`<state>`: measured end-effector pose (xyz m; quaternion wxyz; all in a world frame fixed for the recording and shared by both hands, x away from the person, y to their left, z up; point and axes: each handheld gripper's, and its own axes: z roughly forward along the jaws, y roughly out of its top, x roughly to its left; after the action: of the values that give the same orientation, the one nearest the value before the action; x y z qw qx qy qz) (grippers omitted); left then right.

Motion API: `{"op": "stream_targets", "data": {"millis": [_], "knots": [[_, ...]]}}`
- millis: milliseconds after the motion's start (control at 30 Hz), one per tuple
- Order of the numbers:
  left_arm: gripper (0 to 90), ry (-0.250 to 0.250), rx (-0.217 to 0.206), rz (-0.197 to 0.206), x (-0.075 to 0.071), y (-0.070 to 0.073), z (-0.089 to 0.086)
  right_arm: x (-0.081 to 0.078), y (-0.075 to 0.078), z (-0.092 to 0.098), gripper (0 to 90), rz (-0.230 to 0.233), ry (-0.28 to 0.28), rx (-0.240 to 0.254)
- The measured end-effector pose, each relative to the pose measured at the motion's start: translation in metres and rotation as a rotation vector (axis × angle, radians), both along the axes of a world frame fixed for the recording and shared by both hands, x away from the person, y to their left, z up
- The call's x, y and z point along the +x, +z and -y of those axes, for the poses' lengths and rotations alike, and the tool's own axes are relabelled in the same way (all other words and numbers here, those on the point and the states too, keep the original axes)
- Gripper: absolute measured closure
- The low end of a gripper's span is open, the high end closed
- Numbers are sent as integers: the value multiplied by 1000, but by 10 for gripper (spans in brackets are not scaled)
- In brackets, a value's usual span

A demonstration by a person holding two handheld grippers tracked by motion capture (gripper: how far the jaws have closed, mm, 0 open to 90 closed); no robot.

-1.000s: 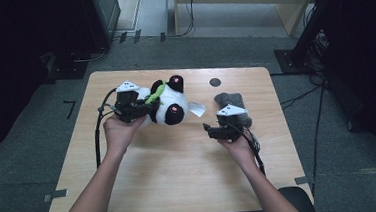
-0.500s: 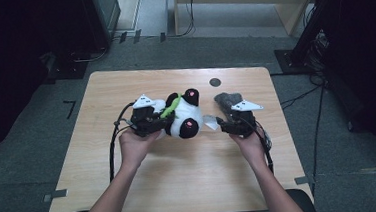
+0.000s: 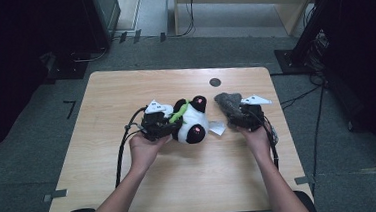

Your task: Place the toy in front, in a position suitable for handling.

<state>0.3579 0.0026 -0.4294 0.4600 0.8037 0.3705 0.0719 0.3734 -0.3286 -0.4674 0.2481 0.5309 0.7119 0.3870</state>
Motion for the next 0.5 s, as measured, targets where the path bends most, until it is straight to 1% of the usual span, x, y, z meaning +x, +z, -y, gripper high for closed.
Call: {"op": "stream_targets", "data": {"millis": [33, 67, 100, 167, 200, 233, 267, 300, 367, 400, 433, 500], "knots": [[708, -1, 2, 6, 0, -1, 0, 3, -2, 2, 388, 0, -5, 0], [704, -3, 4, 3, -1, -2, 1, 9, -8, 5, 400, -4, -16, -5], [704, -4, 8, 4, -1, -3, 2, 9, -8, 5, 400, -4, -16, -5], [698, -2, 5, 7, -1, -5, 3, 15, -13, 6, 399, -38, -13, -20], [693, -4, -1, 6, -2, -7, 3, 19, -16, 7, 399, -55, -9, -18], [690, -2, -3, 10, -2, -7, 3, 22, -17, 7, 399, -60, -12, -19], [685, -2, -2, 16, -3, -8, 3, 28, -20, 7, 405, -65, -15, -32], [681, -3, 0, 19, -3, -8, 3, 30, -23, 6, 419, -64, -16, -39], [666, -4, 0, 22, -3, -8, 3, 33, -27, 6, 429, -76, -20, -53], [666, -5, -1, 24, -3, -8, 3, 33, -27, 6, 429, -76, -20, -53], [648, -3, 0, 30, -4, -9, 3, 35, -33, 7, 448, -96, -18, -57], [625, -3, 2, 37, -4, -9, 3, 37, -37, 7, 495, -108, -15, -57]]}}
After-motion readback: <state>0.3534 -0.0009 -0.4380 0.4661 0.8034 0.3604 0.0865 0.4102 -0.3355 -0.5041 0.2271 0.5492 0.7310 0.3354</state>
